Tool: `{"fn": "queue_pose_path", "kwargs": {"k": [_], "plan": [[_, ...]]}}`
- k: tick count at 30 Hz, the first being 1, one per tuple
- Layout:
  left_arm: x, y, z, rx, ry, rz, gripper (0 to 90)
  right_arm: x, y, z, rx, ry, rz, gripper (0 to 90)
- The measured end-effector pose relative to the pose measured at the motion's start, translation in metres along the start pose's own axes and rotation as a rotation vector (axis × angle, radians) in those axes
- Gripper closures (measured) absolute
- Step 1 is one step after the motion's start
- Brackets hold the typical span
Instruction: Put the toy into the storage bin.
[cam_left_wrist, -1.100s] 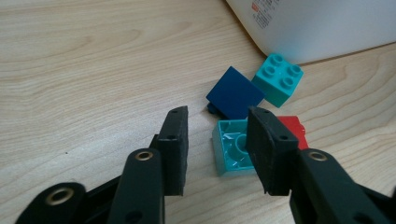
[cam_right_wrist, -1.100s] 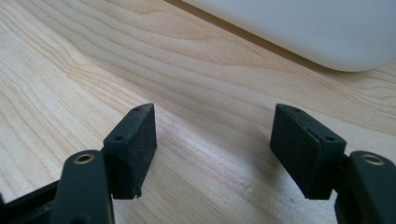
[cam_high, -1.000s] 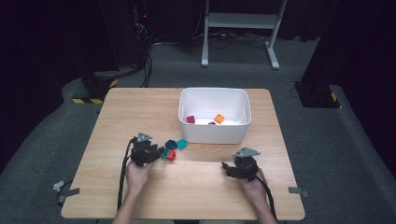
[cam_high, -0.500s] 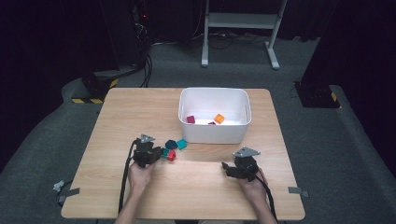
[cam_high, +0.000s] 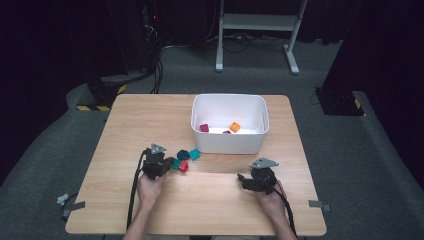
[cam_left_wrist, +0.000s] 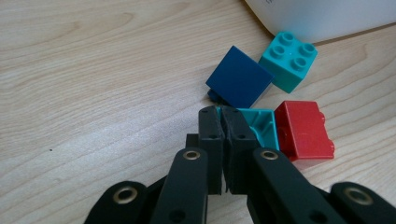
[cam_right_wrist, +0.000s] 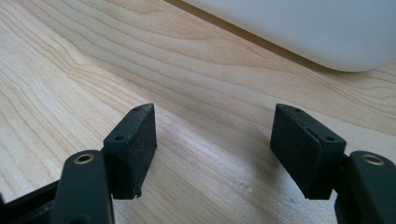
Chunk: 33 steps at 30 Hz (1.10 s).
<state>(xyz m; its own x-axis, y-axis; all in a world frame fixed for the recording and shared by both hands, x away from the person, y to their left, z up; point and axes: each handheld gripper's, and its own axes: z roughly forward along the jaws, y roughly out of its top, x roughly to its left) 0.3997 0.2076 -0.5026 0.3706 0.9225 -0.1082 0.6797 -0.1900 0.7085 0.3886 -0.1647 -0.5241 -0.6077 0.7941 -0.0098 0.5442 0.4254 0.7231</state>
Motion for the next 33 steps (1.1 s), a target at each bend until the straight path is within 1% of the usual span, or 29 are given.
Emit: {"fn": "queue_pose_path", "kwargs": {"k": [3,7,9,13,15,20,23,26,29,33], "plan": [[0.002,0.001,-0.004,-0.012,-0.004,-0.001,87.3,0.0,0.0,0.0,0.0,0.0,0.0,31.5],[0.004,0.001,-0.011,-0.012,-0.007,0.008,87.4,0.0,0.0,0.0,0.0,0.0,0.0,31.5],[0.005,0.001,-0.013,-0.012,-0.001,0.02,87.5,0.0,0.0,0.0,0.0,0.0,0.0,31.5],[0.007,0.002,-0.018,-0.026,-0.007,0.012,87.5,0.0,0.0,0.0,0.0,0.0,-0.001,31.5],[0.007,0.005,-0.021,-0.022,-0.004,0.015,87.5,0.0,0.0,0.0,0.0,0.0,-0.001,31.5],[0.003,0.016,-0.033,-0.028,-0.001,0.058,87.5,0.0,0.0,0.0,0.0,0.0,0.0,31.5],[0.001,0.023,-0.04,-0.038,-0.002,0.073,87.5,0.0,0.0,0.0,0.0,0.0,0.0,31.5],[-0.001,0.03,-0.046,-0.052,-0.014,0.079,87.5,0.0,0.0,0.0,0.0,0.0,0.0,31.5],[-0.001,0.041,-0.051,-0.072,-0.048,0.063,87.5,0.0,0.0,0.0,0.0,0.0,0.0,31.5],[-0.004,0.055,-0.055,-0.087,-0.053,0.079,87.5,0.0,0.0,0.0,0.0,0.0,-0.001,31.5]]}}
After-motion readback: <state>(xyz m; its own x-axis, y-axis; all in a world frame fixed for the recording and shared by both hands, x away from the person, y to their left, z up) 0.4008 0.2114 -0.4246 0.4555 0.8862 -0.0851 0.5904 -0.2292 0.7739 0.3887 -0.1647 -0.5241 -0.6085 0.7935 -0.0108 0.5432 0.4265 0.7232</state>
